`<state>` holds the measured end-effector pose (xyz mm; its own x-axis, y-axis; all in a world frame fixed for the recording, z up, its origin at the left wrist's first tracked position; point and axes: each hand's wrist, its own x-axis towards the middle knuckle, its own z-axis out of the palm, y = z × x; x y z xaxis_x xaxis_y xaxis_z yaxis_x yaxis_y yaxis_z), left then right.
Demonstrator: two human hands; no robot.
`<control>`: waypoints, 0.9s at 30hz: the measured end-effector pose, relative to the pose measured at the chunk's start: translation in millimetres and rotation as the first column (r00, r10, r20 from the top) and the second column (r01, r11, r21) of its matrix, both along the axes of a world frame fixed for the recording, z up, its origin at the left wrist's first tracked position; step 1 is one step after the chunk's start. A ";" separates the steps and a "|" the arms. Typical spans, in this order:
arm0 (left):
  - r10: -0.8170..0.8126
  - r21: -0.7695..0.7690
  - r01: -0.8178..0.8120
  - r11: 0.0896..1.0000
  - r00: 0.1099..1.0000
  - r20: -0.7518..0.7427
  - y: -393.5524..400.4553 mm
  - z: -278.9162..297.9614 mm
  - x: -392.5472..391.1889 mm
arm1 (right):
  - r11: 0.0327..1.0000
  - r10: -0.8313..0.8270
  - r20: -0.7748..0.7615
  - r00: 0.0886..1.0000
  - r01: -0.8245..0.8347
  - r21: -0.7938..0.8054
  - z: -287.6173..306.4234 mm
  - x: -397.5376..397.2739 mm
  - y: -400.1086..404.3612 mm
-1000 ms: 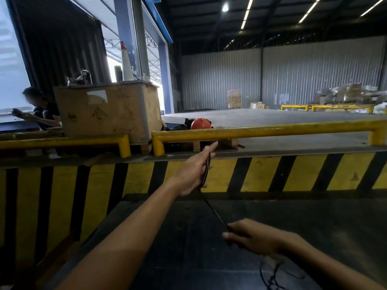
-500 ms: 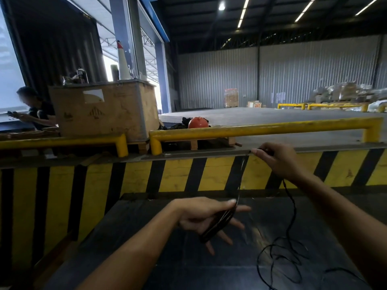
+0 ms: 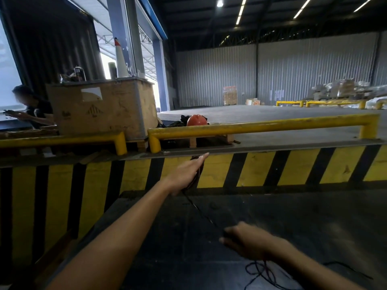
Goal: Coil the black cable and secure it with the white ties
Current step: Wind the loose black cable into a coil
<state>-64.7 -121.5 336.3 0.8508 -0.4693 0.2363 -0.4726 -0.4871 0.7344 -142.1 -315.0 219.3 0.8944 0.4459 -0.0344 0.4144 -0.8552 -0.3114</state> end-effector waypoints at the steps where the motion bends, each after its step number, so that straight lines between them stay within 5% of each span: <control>1: 0.010 0.106 -0.014 0.994 0.999 0.039 7.8 -6.0 3.9 | 1.000 -0.007 0.013 1.000 0.007 0.024 11.8 2.1 -10.5; 5: 0.060 0.477 -0.012 0.879 0.995 -0.085 28.0 -27.3 9.4 | 0.981 -0.112 0.165 0.980 0.082 0.178 69.0 13.6 -48.4; 8: 0.063 0.534 0.197 0.822 0.901 -0.429 27.5 -35.2 -2.8 | 0.936 -0.241 0.385 0.891 0.108 0.336 104.3 24.4 -70.5; 11: -0.191 0.168 0.475 0.864 0.617 -0.764 19.3 -34.4 -19.0 | 0.884 -0.373 0.527 0.764 0.119 0.452 110.1 40.2 -77.6; 13: -0.379 -0.088 0.538 0.838 0.459 -0.803 9.4 -26.3 -29.2 | 0.847 -0.439 0.526 0.729 0.140 0.513 101.5 50.0 -74.3; 17: -0.645 -0.489 0.427 0.760 0.405 -0.648 -3.5 -4.6 -38.2 | 0.749 -0.532 0.341 0.775 0.243 0.617 72.6 49.7 -60.0; 20: -0.748 -0.678 0.345 0.649 0.448 -0.489 -13.1 11.9 -41.6 | 0.849 -0.361 0.184 0.914 0.241 0.471 31.6 29.0 -26.8; 23: -0.657 -0.687 0.259 0.679 0.633 -0.411 -24.6 17.7 -40.5 | 0.962 -0.105 0.107 0.989 0.074 0.262 -5.3 -0.8 21.2; 25: -0.451 -0.524 0.233 0.819 0.827 -0.337 -24.9 11.8 -34.6 | 0.986 0.014 0.098 0.995 -0.030 0.164 -8.5 -10.0 34.8; 27: -0.171 -0.186 0.149 0.971 0.979 -0.109 -17.0 1.3 -24.7 | 0.990 0.084 0.037 0.996 -0.088 0.111 5.6 -13.0 31.9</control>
<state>-89.4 -138.5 337.6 0.7955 -0.5624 0.2256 -0.4347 -0.2701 0.8591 -155.1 -283.1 224.9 0.8524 0.5206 0.0486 0.4962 -0.7762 -0.3889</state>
